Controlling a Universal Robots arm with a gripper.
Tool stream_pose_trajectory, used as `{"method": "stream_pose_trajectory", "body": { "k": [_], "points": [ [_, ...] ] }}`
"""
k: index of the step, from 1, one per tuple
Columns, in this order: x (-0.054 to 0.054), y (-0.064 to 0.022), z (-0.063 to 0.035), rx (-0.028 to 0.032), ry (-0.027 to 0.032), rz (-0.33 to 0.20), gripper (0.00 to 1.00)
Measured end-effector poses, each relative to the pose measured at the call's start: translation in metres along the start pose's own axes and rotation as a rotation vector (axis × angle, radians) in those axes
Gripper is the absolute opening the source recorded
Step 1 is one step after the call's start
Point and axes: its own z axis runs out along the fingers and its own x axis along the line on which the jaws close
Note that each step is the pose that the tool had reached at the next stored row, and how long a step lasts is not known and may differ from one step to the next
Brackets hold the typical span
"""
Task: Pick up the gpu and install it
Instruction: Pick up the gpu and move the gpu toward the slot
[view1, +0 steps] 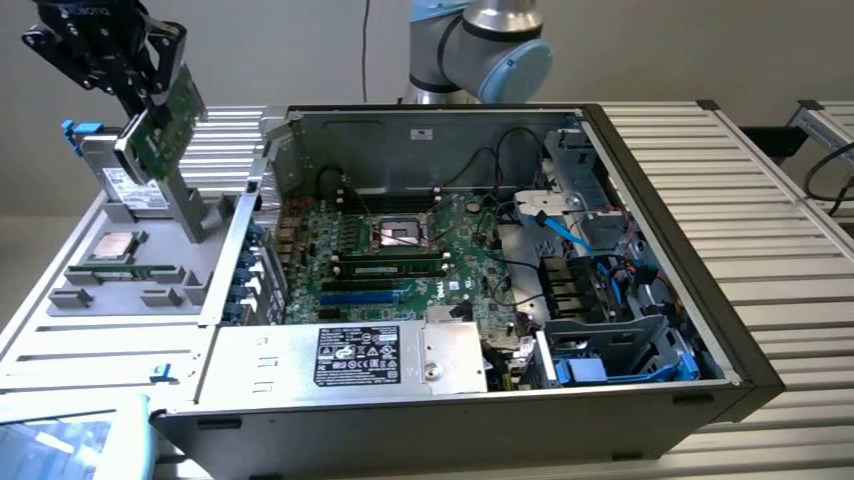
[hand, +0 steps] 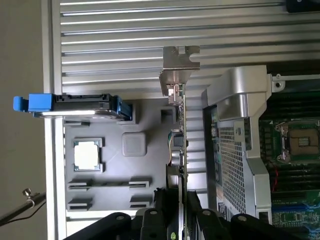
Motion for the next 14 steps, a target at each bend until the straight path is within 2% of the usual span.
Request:
{"method": "stream_pose_trajectory", "body": {
  "k": [9,11,14],
  "points": [
    [0.0,0.0039,-0.0395,0.0045,-0.0004,0.0,0.28],
    [-0.001,0.0044,-0.0437,0.005,-0.0008,0.0,0.28],
    [0.0,0.0044,-0.0437,0.005,-0.001,0.0,0.28]
  ]
}}
